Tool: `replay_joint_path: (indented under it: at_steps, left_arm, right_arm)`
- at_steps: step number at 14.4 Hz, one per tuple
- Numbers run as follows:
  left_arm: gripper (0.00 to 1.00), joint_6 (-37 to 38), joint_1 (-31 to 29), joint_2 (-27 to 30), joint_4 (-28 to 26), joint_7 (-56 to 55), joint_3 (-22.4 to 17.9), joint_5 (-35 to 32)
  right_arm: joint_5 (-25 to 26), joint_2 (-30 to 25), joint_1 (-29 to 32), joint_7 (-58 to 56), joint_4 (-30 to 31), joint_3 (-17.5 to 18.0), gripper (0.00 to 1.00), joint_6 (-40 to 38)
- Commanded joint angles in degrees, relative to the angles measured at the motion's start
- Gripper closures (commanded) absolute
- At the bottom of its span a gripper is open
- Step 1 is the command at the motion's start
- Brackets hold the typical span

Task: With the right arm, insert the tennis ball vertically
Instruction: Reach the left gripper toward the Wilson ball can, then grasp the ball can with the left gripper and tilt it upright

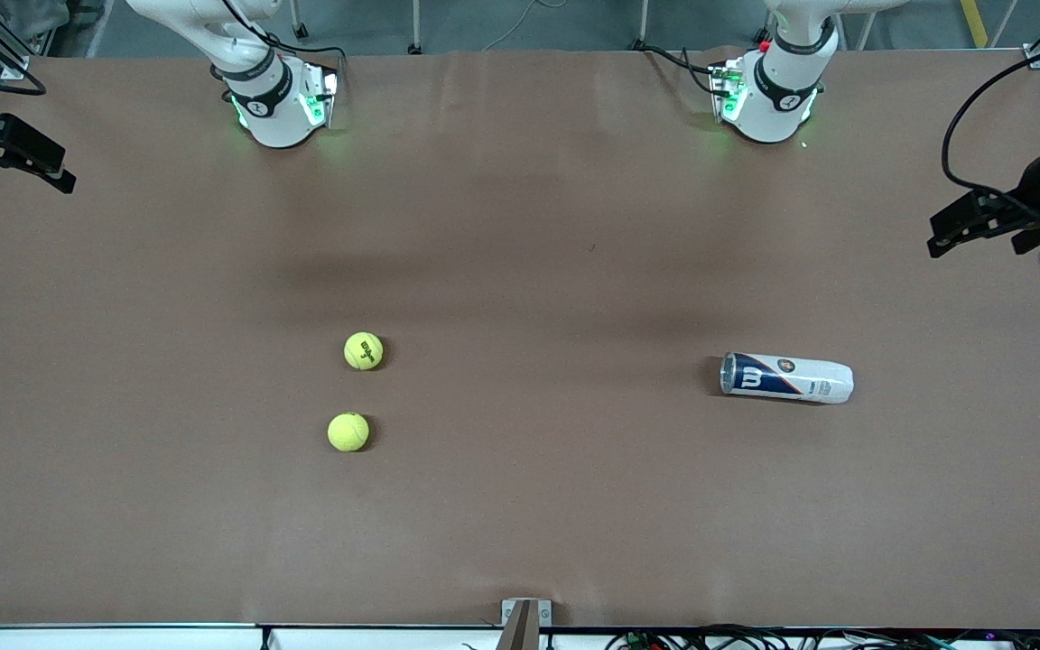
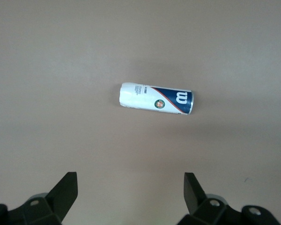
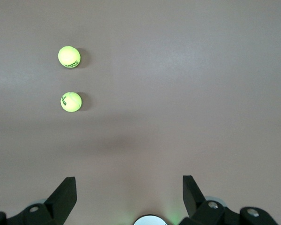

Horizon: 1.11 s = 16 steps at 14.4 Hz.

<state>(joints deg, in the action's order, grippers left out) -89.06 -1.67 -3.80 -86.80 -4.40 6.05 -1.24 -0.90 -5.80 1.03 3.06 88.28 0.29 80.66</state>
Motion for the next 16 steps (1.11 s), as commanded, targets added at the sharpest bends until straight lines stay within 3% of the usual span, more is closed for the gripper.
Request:
replay_joint_path:
  at_steps: [1, 6, 8, 14, 16]
  left_arm:
    - [0.0, -3.12, 0.53, -4.36, -0.55, 0.79, 1.76, -1.84]
    - [0.0, -17.71, 3.33, -10.42, -10.48, 3.6, 3.53, -8.85]
    - [0.0, -18.86, 3.69, -12.8, -12.07, 5.61, 4.14, -11.5]
    - [0.0, -22.38, 3.34, -18.87, -16.37, 29.08, 4.14, -12.12]
    - [0.0, -27.02, 4.04, -18.78, -20.76, 29.27, 4.49, -20.25]
  right_arm:
    - [0.37, -0.8, 0.11, 0.45, 0.49, 0.15, 0.0, -0.24]
    - [0.28, -0.71, 0.11, 0.37, 0.31, 0.15, 0.0, -0.33]
    - [0.28, -0.71, 0.02, 0.37, 0.22, 0.15, 0.0, -0.33]
    - [0.37, -0.62, 0.02, 0.45, 0.05, 0.15, 0.0, -0.33]
    - [0.37, -0.62, 0.02, 0.54, 0.05, 0.15, 0.0, -0.33]
